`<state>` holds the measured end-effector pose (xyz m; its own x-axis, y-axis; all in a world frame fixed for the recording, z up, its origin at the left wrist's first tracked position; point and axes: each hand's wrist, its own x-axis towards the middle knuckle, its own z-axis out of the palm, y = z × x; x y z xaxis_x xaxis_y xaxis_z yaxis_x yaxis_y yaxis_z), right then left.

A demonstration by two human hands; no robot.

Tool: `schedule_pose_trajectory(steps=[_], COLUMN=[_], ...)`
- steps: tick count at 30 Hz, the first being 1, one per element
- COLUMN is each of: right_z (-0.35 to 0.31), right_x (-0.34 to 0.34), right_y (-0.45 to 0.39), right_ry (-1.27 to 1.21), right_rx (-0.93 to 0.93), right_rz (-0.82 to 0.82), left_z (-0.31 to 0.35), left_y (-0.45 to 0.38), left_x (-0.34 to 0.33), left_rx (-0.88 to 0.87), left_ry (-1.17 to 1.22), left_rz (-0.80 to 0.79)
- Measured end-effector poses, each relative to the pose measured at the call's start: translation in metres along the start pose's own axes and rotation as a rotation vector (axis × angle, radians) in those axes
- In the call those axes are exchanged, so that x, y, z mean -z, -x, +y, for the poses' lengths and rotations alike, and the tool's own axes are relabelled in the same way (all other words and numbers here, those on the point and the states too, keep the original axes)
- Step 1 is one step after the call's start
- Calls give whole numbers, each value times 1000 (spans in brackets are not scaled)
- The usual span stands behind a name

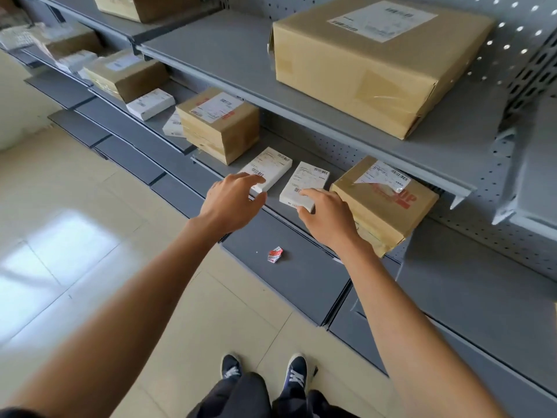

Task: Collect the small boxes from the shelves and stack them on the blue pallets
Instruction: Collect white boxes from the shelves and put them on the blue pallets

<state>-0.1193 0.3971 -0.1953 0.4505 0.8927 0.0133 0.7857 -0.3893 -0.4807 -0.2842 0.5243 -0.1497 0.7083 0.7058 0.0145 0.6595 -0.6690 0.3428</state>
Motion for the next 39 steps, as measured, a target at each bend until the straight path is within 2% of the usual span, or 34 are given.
schedule_pose_trajectory(steps=[10, 16, 21, 27, 39], right_z=[4, -7, -6, 2, -2], right_x=[-65, -111, -138, -166, -201], right_y=[-61, -94, -117, -136, -129], right_ry=[1, 75, 114, 127, 139], right_rx=[-170, -387, -506, -605, -620], right_rz=[-6, 47, 80, 126, 323], left_z=[-79, -135, -155, -152, -160], left_y=[-81, -139, -175, -195, -191], left_x=[-44, -74, -103, -131, -153], left_rx=[-83, -197, -251, -281, -319], left_ry=[4, -31, -45, -70, -122], left_rz=[-127, -269, -333, -304, -251])
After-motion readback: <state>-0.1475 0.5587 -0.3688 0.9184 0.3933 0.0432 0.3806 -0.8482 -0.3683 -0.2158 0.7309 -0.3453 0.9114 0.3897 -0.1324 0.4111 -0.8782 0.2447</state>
